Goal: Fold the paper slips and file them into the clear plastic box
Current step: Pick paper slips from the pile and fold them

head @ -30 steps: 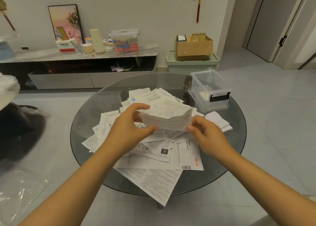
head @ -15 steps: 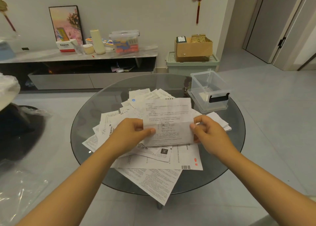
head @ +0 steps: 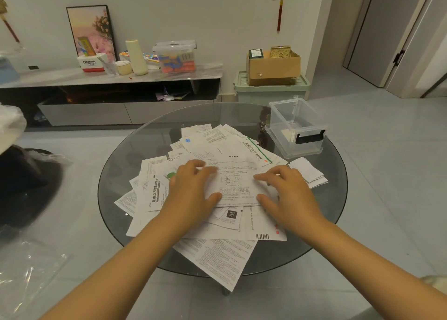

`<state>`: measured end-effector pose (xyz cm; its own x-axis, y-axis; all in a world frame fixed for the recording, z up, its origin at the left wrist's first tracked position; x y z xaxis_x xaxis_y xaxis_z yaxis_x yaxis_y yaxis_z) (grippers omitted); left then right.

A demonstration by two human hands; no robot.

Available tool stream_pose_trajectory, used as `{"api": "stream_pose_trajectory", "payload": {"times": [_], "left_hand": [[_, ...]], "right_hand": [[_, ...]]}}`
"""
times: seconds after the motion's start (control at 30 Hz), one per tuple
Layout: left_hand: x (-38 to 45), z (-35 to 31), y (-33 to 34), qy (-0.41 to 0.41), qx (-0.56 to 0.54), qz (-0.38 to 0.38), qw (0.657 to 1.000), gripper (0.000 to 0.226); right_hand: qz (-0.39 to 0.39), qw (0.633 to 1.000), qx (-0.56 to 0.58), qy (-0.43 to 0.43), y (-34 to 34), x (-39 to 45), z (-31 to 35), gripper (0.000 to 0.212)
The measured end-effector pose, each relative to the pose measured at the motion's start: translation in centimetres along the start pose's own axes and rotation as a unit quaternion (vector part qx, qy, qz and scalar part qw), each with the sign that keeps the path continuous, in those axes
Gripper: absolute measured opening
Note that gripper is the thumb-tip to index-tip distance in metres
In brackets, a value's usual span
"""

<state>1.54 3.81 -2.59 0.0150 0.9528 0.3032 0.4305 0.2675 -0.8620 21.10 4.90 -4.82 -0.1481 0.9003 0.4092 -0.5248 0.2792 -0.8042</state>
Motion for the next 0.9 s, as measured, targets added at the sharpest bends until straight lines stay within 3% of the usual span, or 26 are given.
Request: {"api": "stream_pose_trajectory", "payload": {"times": [0.1, 0.17, 0.33, 0.53, 0.73, 0.9], "left_hand": [[-0.5, -1.4, 1.2, 0.127, 0.083, 0.057, 0.987, 0.047], [-0.9, -1.5, 2.1, 0.14, 0.096, 0.097, 0.981, 0.051], [-0.8, -1.1, 2.8, 0.139, 0.093, 0.13, 0.977, 0.054], [-0.7, -1.4, 2.5, 0.139, 0.071, 0.101, 0.983, 0.047], [-0.8, -1.6, 1.9, 0.144, 0.029, 0.065, 0.987, 0.043], [-0.4, -1.4, 0.8, 0.086, -0.063, 0.068, 0.992, 0.013]], "right_hand": [[0.045, 0.997, -0.023, -0.066, 0.7, -0.1, 1.1, 0.048], [0.098, 0.991, -0.047, -0.075, 1.6, -0.4, 1.3, 0.057], [0.164, 0.982, -0.069, -0.068, 2.3, -0.6, 0.8, 0.05], [0.143, 0.983, -0.085, -0.082, 1.9, -0.3, 1.0, 0.047], [0.047, 0.991, -0.035, -0.124, 1.0, 0.1, 1.5, 0.038], [0.014, 0.995, 0.001, -0.097, 0.1, 0.0, 1.6, 0.029]]}}
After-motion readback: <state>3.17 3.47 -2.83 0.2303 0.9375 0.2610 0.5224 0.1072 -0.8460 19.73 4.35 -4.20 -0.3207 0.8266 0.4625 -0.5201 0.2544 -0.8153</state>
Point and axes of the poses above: each hand's wrist, its own x-axis towards the middle knuckle, its own y-axis out of the palm, z = x × y, the point moved 5 cm from there along x, towards the middle knuckle, and after that the axes turned 9 degrees about -z, right-handed, at the moved point
